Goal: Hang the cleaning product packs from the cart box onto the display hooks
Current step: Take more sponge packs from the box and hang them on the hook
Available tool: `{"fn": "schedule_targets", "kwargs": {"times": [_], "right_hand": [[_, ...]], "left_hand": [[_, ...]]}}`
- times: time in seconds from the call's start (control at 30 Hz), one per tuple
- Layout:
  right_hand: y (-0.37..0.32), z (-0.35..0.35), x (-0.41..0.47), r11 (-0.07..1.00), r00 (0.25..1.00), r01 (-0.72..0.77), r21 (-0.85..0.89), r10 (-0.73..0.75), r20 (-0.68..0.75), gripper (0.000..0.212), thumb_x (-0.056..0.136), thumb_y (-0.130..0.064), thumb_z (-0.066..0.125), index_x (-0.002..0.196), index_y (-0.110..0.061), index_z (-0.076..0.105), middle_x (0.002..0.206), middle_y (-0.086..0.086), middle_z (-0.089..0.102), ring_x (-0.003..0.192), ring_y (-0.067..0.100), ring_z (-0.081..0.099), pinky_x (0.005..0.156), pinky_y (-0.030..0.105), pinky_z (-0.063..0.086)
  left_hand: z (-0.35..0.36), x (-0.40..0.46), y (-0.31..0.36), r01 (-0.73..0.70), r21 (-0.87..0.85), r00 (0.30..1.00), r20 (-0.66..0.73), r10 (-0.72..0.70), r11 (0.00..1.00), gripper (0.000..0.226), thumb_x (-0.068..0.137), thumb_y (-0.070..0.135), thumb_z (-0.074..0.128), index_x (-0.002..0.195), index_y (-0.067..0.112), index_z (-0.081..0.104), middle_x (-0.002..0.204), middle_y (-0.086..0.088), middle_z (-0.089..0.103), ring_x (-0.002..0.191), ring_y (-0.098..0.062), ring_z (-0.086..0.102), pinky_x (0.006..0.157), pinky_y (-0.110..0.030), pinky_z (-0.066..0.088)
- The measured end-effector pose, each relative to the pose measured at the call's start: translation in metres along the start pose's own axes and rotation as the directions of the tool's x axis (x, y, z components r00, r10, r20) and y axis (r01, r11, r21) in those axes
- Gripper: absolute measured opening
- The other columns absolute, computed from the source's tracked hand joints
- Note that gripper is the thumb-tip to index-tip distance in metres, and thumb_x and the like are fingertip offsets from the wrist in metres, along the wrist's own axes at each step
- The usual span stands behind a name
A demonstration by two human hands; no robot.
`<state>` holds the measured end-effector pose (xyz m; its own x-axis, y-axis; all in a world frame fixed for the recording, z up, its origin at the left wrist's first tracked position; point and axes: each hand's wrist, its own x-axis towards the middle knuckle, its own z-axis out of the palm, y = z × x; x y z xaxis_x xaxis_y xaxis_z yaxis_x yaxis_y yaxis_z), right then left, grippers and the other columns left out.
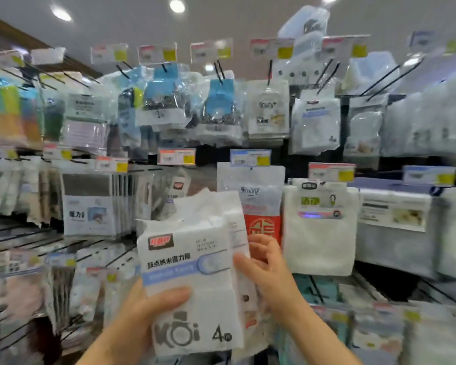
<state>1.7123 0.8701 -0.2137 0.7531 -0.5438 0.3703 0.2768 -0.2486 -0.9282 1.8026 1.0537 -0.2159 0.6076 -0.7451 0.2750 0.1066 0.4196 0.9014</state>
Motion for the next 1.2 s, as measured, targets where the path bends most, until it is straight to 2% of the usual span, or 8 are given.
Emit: {"fn": "schedule_targets", "kwargs": {"times": [0.17,0.3,0.43,0.53,0.63,0.83,0.93,1.2], "right_hand": [[-0.032,-0.068,-0.015,0.997,0.979,0.078,0.014,-0.074,-0.192,0.038,0.082,-0.021,0.071,0.110,-0.031,0.047,0.110,0.007,0.062,0.093,0.022,0.067,0.071,0.035,0.058],[-0.064,-0.133,-0.012,0.987,0.953,0.134,-0.092,-0.153,-0.261,0.048,0.088,-0.021,0.063,0.122,-0.042,0.036,0.109,0.002,0.056,0.090,0.017,0.064,0.060,0.024,0.055],[-0.099,-0.185,0.003,0.968,0.949,0.161,-0.191,-0.205,-0.239,0.057,0.090,-0.028,0.059,0.124,-0.059,0.026,0.114,0.004,0.056,0.094,0.019,0.065,0.073,0.036,0.058],[-0.120,-0.218,0.027,0.943,0.945,0.190,-0.275,-0.251,-0.208,0.064,0.093,-0.024,0.054,0.141,-0.049,0.019,0.092,0.001,0.065,0.070,0.012,0.071,0.058,0.028,0.058],[-0.138,-0.248,0.059,0.909,0.942,0.241,-0.339,-0.303,-0.144,0.060,0.096,-0.022,0.049,0.143,-0.047,0.021,0.070,-0.006,0.071,0.063,0.012,0.071,0.054,0.026,0.056],[-0.172,-0.282,0.125,0.885,0.925,0.362,-0.292,-0.380,-0.002,0.044,0.098,-0.017,0.043,0.132,-0.044,0.038,0.099,-0.009,0.067,0.068,0.003,0.070,0.054,0.020,0.054],[-0.181,-0.288,0.157,0.882,0.923,0.376,-0.284,-0.382,0.034,0.039,0.098,-0.021,0.043,0.131,-0.042,0.043,0.111,-0.002,0.067,0.082,0.013,0.070,0.063,0.027,0.057],[-0.193,-0.284,0.207,0.871,0.904,0.424,-0.246,-0.421,0.067,0.031,0.097,-0.027,0.044,0.120,-0.048,0.048,0.109,-0.001,0.067,0.080,0.015,0.069,0.061,0.028,0.057]], "left_hand": [[0.038,0.017,0.009,0.010,0.012,1.000,0.013,-0.011,1.000,0.106,-0.003,0.021,0.093,0.099,0.006,0.068,0.088,-0.026,0.073,0.066,-0.040,0.071,0.046,-0.039,0.057],[0.067,0.052,0.014,-0.046,0.085,0.998,0.044,0.043,0.995,0.101,0.013,0.019,0.093,0.110,0.007,0.066,0.096,-0.024,0.073,0.074,-0.043,0.071,0.054,-0.044,0.059],[0.113,0.099,0.010,-0.120,0.104,0.993,-0.007,0.122,0.987,0.091,0.026,0.023,0.088,0.113,0.012,0.062,0.100,-0.022,0.072,0.083,-0.044,0.070,0.069,-0.051,0.058],[0.144,0.137,0.007,-0.175,0.081,0.982,-0.061,0.180,0.981,0.098,0.024,0.025,0.090,0.116,0.010,0.059,0.102,-0.021,0.072,0.084,-0.044,0.070,0.074,-0.055,0.057],[0.172,0.171,0.009,-0.238,0.104,0.968,-0.050,0.244,0.966,0.093,0.029,0.025,0.086,0.116,0.008,0.058,0.097,-0.018,0.074,0.077,-0.040,0.072,0.061,-0.042,0.058],[0.204,0.226,0.027,-0.347,0.114,0.934,-0.048,0.354,0.931,0.086,0.044,0.016,0.086,0.123,0.012,0.053,0.105,-0.019,0.071,0.079,-0.037,0.073,0.057,-0.039,0.058],[0.210,0.245,0.041,-0.357,0.138,0.929,-0.053,0.367,0.924,0.082,0.048,0.011,0.087,0.122,0.006,0.054,0.105,-0.019,0.071,0.080,-0.036,0.073,0.055,-0.037,0.059],[0.206,0.273,0.079,-0.386,0.159,0.918,-0.035,0.396,0.909,0.068,0.055,0.013,0.075,0.120,0.008,0.055,0.103,-0.017,0.072,0.072,-0.031,0.073,0.051,-0.032,0.058]]}}
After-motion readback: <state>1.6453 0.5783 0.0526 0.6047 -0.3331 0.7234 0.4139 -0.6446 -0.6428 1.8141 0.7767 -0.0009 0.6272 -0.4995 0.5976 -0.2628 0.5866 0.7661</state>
